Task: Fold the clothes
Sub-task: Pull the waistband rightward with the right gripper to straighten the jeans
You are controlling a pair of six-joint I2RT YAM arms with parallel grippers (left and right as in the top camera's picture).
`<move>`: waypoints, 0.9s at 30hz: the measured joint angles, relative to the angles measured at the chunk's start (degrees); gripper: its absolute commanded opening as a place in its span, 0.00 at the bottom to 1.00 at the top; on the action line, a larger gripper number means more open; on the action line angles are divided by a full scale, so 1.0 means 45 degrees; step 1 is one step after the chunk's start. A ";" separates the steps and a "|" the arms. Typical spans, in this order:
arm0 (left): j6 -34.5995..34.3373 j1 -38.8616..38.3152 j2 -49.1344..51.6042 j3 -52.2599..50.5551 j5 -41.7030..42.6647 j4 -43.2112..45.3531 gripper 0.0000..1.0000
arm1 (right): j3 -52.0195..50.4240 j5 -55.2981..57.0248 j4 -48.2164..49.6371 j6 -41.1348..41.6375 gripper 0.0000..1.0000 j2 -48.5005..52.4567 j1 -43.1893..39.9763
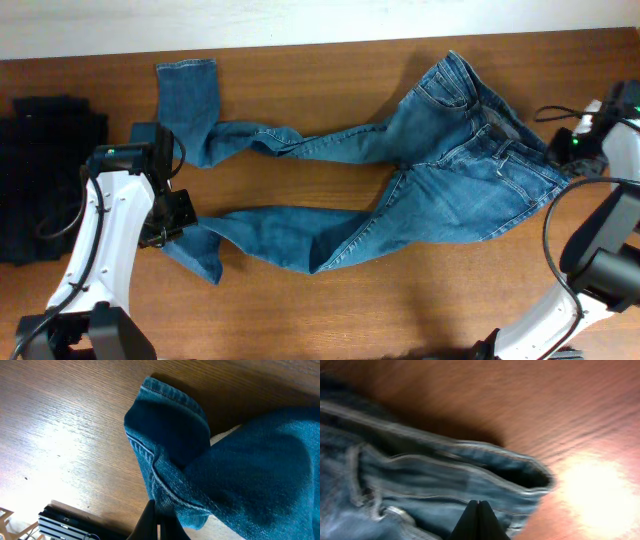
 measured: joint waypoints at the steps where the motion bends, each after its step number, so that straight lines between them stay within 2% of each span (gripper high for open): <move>1: -0.0005 0.0000 0.0000 0.0000 0.0019 -0.0019 0.01 | 0.0000 -0.0063 -0.0024 -0.0136 0.04 0.0000 0.0199; 10: 0.0000 0.0000 0.0000 0.0000 0.0063 -0.0039 0.00 | -0.0699 -0.0267 0.0947 -0.1758 0.04 0.0000 0.2074; 18: -0.0005 0.0000 0.0000 0.0000 0.0364 -0.0039 0.00 | -0.1987 -0.0369 0.2628 -0.2093 0.04 0.0117 0.2089; 27: 0.0000 0.0000 0.0000 0.0000 0.0549 -0.0291 0.00 | -0.2108 0.0423 0.3997 -0.2594 0.04 0.0743 0.2249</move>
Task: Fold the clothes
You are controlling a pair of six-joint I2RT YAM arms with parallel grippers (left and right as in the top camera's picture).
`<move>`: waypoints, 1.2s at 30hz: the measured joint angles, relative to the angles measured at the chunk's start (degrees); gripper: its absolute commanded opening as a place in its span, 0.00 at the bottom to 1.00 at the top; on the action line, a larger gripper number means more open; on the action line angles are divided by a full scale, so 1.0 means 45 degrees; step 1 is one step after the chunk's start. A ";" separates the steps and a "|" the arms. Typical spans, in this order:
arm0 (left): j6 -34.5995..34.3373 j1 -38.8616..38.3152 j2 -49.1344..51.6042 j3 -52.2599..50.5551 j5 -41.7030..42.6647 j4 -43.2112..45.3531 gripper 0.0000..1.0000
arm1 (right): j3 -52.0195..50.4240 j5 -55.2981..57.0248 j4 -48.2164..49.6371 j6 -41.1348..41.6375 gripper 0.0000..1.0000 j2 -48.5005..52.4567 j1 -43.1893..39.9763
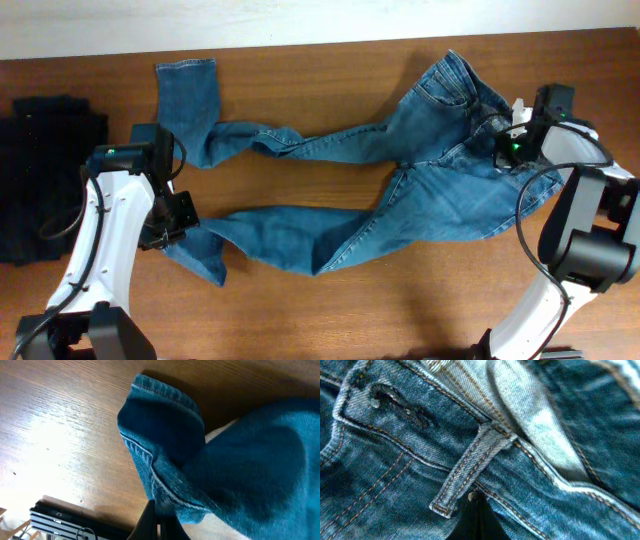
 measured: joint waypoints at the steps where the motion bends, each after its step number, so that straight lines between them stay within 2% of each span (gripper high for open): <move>1: -0.0005 0.0000 0.0000 0.0000 0.0063 0.0005 0.01 | -0.0005 0.0180 0.0296 0.0044 0.04 0.0044 0.0010; 8: 0.0432 -0.0015 0.0000 0.0000 0.1025 0.0238 0.01 | -0.0005 0.0656 0.1331 0.0408 0.04 0.0335 -0.0661; 14: 0.1171 -0.0471 0.0000 0.0000 0.2210 0.0495 0.01 | 0.0000 0.0544 0.1613 0.1025 0.04 0.0447 -0.2059; 20: 0.1744 -0.1161 0.0000 0.0000 0.2715 0.0675 0.01 | 0.0165 0.0423 0.1506 0.1899 0.04 0.0563 -0.3259; 29: 0.2089 -0.1243 0.0000 0.0000 0.3060 0.0612 0.02 | 0.0442 0.0418 0.0588 0.3206 0.04 0.0583 -0.4707; 36: 0.2259 -0.1234 0.0000 0.0000 0.3206 0.0039 0.17 | 0.0899 0.0466 -0.0073 0.3609 0.04 0.0758 -0.5897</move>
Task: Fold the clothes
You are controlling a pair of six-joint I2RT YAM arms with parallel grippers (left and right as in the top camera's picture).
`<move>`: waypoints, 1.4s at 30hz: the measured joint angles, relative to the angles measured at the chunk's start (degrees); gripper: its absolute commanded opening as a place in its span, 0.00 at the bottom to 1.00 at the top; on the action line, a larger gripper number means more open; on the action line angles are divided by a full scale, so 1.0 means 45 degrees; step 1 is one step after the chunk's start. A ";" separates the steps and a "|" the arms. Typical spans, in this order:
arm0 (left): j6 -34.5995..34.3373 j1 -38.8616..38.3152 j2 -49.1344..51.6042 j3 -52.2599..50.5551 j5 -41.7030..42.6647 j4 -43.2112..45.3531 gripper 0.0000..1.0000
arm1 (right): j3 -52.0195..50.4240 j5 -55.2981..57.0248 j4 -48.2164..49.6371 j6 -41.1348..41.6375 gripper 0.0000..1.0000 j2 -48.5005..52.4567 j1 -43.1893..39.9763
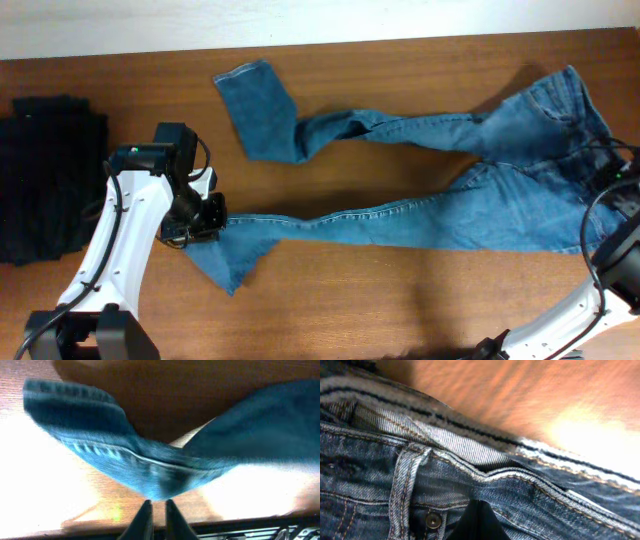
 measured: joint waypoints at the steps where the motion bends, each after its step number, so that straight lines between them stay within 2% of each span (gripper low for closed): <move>1: 0.0010 0.0024 0.0000 0.0000 -0.0058 0.0058 0.17 | 0.0034 0.0000 0.0000 0.0029 0.04 0.0019 -0.0087; 8: -0.0335 0.0646 0.0005 -0.0005 -0.0850 0.1880 0.15 | 0.0058 0.0068 0.0005 0.0068 0.04 0.0044 -0.0146; 11: -0.0384 0.0709 0.0015 0.0000 -0.0495 0.1991 0.14 | 0.0058 0.0068 0.0005 0.0194 0.04 0.0044 -0.0141; 15: -0.0262 0.0622 0.0024 0.0000 0.0811 0.0631 0.31 | 0.0063 0.0083 0.0005 0.0408 0.04 0.0044 -0.0126; 20: 0.0039 0.0277 0.0024 0.0005 0.1681 -0.0690 0.40 | 0.0063 0.0097 0.0039 0.0617 0.04 0.0044 -0.0058; 24: 0.0262 0.0223 0.0005 0.0005 0.1666 -0.1234 0.49 | 0.0063 0.0243 0.0053 0.0675 0.04 0.0044 0.0053; 31: -0.0165 -0.0272 -0.0199 -0.0233 0.0719 -0.1039 0.50 | 0.0063 0.0602 0.0063 0.0709 0.04 0.0049 0.0233; 36: -0.0869 -0.0981 -0.0306 -0.1938 0.0126 0.0219 0.48 | 0.0063 0.0763 0.0073 0.0714 0.04 0.0058 0.0296; 42: -0.2113 -0.1200 -0.0306 -0.3424 -0.1277 0.0539 0.48 | 0.0063 0.0767 0.0083 0.0709 0.04 0.0063 0.0311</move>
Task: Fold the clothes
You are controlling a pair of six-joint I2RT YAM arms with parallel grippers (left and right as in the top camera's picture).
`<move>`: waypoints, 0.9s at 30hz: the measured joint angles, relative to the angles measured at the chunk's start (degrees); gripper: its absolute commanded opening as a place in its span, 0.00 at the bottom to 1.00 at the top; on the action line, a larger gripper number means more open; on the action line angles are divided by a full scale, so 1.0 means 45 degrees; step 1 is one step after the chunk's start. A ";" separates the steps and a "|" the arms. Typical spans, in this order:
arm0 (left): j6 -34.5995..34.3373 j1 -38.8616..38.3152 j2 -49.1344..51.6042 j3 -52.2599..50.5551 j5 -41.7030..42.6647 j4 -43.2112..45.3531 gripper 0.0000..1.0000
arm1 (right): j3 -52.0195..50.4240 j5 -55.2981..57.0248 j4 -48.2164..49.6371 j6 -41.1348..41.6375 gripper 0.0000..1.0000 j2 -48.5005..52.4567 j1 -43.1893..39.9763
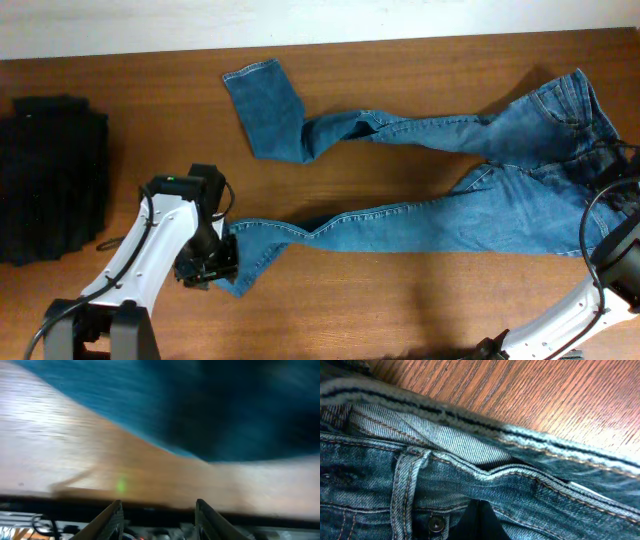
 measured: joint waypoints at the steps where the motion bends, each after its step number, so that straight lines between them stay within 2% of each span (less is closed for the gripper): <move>1: -0.0185 0.0000 -0.0005 -0.0044 -0.0277 0.0287 0.48 | 0.0000 -0.0010 0.0000 0.0010 0.04 0.0005 0.0000; 10: -0.0403 -0.0248 -0.0010 -0.0073 -0.1321 0.2234 0.49 | 0.0000 -0.0034 0.0010 0.0005 0.04 0.0005 0.0000; 12: -0.0350 -0.0340 -0.0010 -0.0107 -0.1511 0.2569 0.58 | 0.0000 -0.0049 0.0029 0.0005 0.04 0.0005 0.0000; 16: -0.0126 -0.0408 -0.0034 -0.0661 -0.1443 0.3963 0.69 | 0.0000 -0.0063 0.0039 0.0005 0.04 0.0005 0.0000; 20: 0.0301 -0.0408 -0.0034 -0.1753 -0.0777 0.5761 0.70 | 0.0000 -0.0112 0.0049 0.0044 0.04 0.0005 -0.0005; 25: 0.0495 -0.0432 -0.0034 -0.2307 -0.0597 0.6853 0.72 | 0.0000 -0.0185 0.0083 0.0058 0.04 0.0005 -0.0005; 27: 0.0515 -0.0432 -0.0034 -0.2327 -0.0520 0.7533 0.69 | 0.0000 -0.0204 0.0087 0.0058 0.04 0.0005 -0.0005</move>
